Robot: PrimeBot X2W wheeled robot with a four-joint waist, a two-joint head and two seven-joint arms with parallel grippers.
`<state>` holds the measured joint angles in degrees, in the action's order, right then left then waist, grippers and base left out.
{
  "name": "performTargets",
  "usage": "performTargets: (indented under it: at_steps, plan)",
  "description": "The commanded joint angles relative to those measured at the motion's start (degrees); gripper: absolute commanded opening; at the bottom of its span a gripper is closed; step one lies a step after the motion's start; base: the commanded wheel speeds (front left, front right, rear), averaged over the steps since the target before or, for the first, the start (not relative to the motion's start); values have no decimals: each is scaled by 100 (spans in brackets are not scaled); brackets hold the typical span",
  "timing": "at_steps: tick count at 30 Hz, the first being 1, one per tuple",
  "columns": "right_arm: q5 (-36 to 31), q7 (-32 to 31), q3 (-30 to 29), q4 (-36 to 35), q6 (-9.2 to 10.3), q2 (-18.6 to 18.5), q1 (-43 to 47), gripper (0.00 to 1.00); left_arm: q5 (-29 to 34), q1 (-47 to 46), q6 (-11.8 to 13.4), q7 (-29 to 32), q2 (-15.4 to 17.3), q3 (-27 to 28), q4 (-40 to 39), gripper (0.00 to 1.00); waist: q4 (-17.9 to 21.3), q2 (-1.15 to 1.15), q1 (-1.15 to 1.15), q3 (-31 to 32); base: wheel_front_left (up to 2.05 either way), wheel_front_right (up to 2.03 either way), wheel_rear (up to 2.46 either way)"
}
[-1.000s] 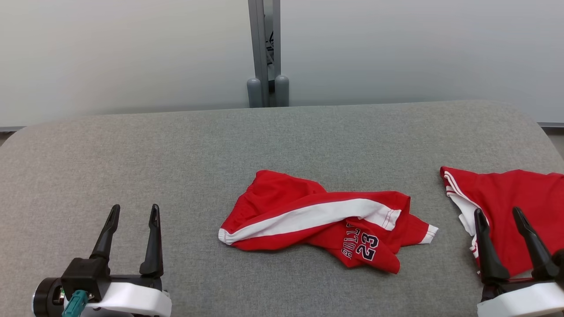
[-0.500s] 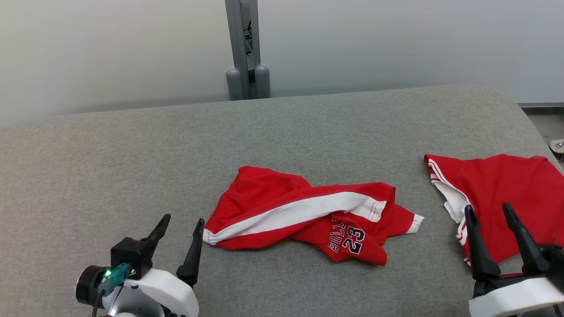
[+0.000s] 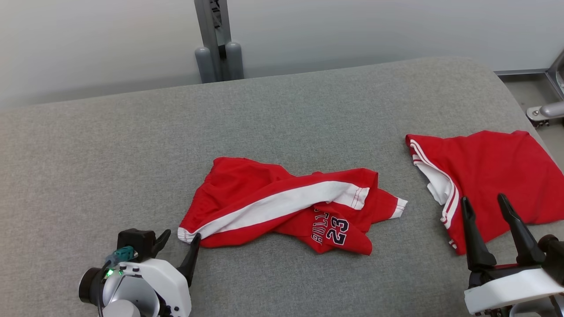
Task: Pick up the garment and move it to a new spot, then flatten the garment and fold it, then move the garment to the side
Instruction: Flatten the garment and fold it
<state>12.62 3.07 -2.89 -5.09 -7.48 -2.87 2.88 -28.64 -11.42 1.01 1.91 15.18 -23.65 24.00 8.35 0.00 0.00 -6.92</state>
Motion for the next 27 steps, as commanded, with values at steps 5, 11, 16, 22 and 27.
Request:
performTargets:
  at_steps: [5,11,16,22,27]
  plan:
    - [31,59,1,61,-3,-17,-105,100,-96,-279,-117,-103,-45,15,401,36,53,0,0,-73,0,0,0]
    - [50,58,-31,94,-3,-17,-137,100,-116,-422,-231,-220,-89,-33,648,0,27,0,0,-74,0,0,0]
    - [136,-107,248,149,-3,-81,-275,100,-82,-456,-176,-319,-89,-46,630,0,-19,0,0,-59,0,0,0]
    - [479,-538,986,543,-3,-340,-558,100,-46,-490,-152,-334,-115,-110,531,0,-129,0,0,-49,0,0,0]
    - [951,-602,1665,1432,-3,-558,-1038,100,-40,-551,-139,-338,-154,-168,481,0,-228,0,0,-71,0,0,0]
